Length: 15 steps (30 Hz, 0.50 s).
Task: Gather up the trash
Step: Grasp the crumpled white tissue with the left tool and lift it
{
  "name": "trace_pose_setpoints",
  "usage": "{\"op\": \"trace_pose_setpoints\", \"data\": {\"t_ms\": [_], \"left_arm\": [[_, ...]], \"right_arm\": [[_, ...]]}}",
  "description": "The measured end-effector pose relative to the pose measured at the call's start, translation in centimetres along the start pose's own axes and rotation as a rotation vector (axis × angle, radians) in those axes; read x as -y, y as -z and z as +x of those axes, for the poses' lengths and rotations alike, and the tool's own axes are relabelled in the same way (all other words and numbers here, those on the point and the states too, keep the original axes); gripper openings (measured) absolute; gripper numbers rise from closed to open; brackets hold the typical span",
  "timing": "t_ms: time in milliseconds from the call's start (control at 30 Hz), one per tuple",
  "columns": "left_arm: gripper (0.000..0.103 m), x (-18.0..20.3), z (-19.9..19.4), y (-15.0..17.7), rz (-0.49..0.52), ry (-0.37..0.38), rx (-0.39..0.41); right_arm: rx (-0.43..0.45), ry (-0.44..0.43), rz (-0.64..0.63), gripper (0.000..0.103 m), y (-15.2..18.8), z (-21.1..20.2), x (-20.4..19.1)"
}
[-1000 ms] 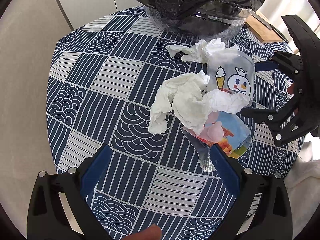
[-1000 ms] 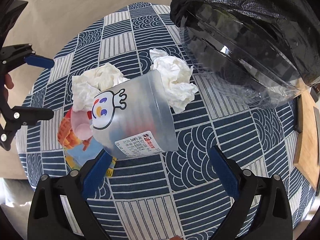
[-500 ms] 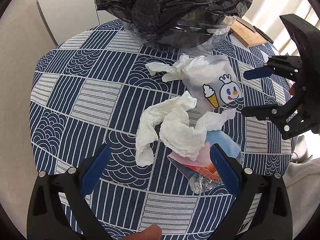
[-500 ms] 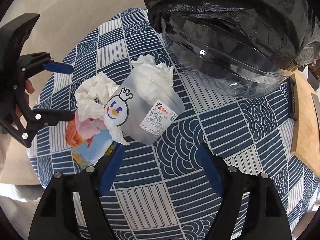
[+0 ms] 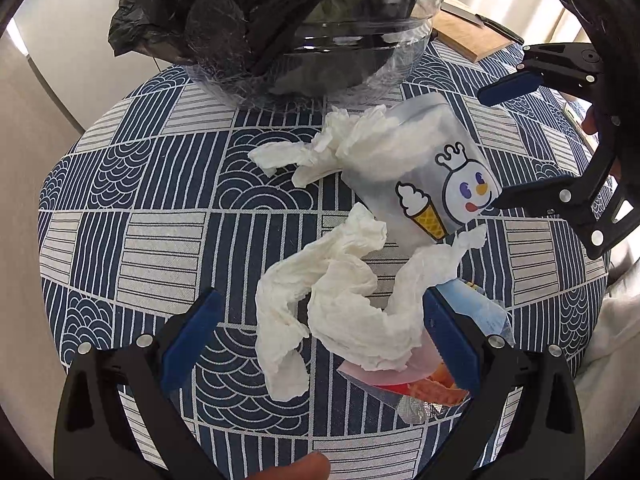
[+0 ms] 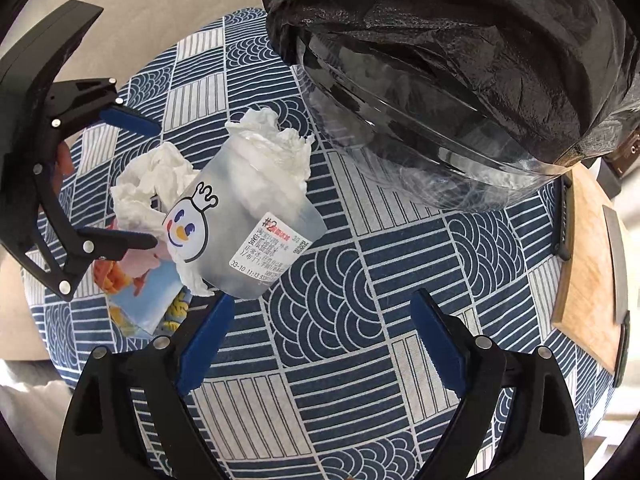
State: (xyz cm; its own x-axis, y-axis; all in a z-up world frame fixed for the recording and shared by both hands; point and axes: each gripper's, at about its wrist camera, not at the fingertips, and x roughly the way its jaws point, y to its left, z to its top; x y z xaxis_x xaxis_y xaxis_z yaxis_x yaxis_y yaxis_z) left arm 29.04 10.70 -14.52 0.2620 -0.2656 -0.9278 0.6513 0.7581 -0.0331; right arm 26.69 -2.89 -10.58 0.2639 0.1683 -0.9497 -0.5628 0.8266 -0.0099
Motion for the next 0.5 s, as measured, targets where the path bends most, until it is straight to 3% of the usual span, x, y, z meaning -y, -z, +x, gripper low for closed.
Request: {"op": "trace_pose_setpoints", "data": {"t_ms": [67, 100, 167, 267, 500], "left_arm": [[0.063, -0.4, 0.0, -0.4, -0.013, 0.078, 0.005], [0.060, -0.6, 0.0, -0.4, -0.018, 0.101, 0.005], [0.044, -1.2, -0.3, -0.4, -0.025, 0.119, 0.013], [0.037, -2.5, -1.4, -0.1, -0.070, 0.144, 0.042], [0.029, -4.1, -3.3, 2.3, -0.129, 0.077, 0.034]], "right_arm": [[-0.001, 0.009, -0.007, 0.085, -0.1, -0.1, 0.1], [-0.002, 0.010, -0.010, 0.085, -0.3, 0.0, -0.2], [-0.001, 0.008, -0.015, 0.085, -0.4, -0.1, -0.2], [0.009, 0.002, -0.025, 0.085, -0.4, -0.5, -0.2], [0.046, -0.030, -0.054, 0.085, -1.1, -1.0, -0.7]]}}
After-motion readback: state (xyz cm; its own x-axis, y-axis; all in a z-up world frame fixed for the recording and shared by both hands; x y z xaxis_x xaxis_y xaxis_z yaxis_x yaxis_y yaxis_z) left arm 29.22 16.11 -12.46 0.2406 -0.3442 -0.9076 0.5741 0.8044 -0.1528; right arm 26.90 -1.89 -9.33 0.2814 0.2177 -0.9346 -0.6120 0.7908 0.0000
